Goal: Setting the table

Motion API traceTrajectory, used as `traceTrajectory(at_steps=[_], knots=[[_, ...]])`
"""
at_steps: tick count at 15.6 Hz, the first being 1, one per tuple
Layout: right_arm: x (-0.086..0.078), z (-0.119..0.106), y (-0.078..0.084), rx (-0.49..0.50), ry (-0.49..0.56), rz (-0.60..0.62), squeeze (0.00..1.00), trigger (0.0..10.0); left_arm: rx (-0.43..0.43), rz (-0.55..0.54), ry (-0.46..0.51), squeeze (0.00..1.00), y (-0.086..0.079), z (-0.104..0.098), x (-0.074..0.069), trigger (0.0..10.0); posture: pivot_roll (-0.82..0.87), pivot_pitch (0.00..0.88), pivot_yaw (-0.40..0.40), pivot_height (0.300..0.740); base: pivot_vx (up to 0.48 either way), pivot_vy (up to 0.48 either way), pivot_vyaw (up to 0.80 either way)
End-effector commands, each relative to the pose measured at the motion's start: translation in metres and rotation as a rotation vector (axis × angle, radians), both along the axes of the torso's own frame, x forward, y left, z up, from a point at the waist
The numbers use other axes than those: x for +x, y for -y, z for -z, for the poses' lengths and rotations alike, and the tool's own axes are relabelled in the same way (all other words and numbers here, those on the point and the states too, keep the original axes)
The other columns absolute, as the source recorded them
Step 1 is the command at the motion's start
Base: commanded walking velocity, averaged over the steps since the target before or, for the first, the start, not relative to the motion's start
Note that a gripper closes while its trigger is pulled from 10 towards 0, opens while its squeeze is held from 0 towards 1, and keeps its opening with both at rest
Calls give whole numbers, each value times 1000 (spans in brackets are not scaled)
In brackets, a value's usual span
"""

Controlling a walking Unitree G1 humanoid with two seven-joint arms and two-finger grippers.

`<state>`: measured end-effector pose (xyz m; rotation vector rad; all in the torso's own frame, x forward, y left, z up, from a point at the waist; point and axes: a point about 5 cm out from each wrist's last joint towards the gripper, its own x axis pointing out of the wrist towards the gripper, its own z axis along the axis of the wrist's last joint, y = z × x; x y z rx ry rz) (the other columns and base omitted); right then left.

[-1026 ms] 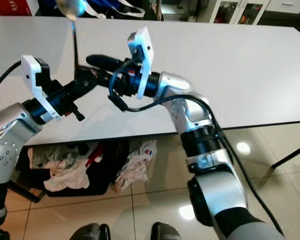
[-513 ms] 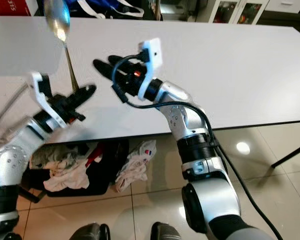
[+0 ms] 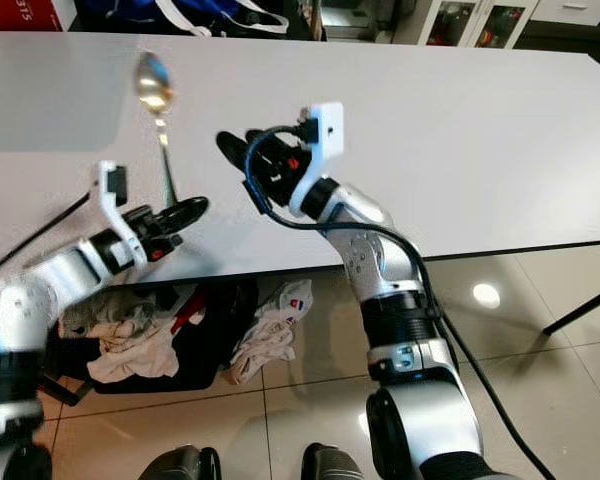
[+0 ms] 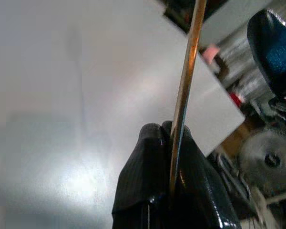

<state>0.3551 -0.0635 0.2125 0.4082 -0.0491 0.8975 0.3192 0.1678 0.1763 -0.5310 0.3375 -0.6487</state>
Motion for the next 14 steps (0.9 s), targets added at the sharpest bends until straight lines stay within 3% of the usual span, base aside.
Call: traceTrajectory(at_steps=[1, 3, 5, 8, 14], knots=[[-1, -4, 7, 7, 14, 27, 0, 10000, 19, 36, -45, 0, 6, -1, 0, 10000, -99, 122, -50, 740, 0, 0, 0], [-1, -2, 10, 11, 4, 52, 0, 10000, 36, -34, -186, 0, 1, 9, 8, 10000, -102, 118, -46, 740, 0, 0, 0], [-1, -1, 14, 12, -4, 81, 0, 10000, -59, -98, -366, 0, -3, 25, 14, 10000, -103, 122, -43, 740, 0, 0, 0], [-1, 0, 18, 8, -8, 101, 0, 10000, -145, -71, -457, 0, 4, 32, 11, 10000, -104, 125, -39, 740, 0, 0, 0], [-4, 3, 17, 9, -16, 113, 0, 10000, -138, -51, -549, 0, 7, 39, 9, 10000, -102, 130, -35, 740, 0, 0, 0]])
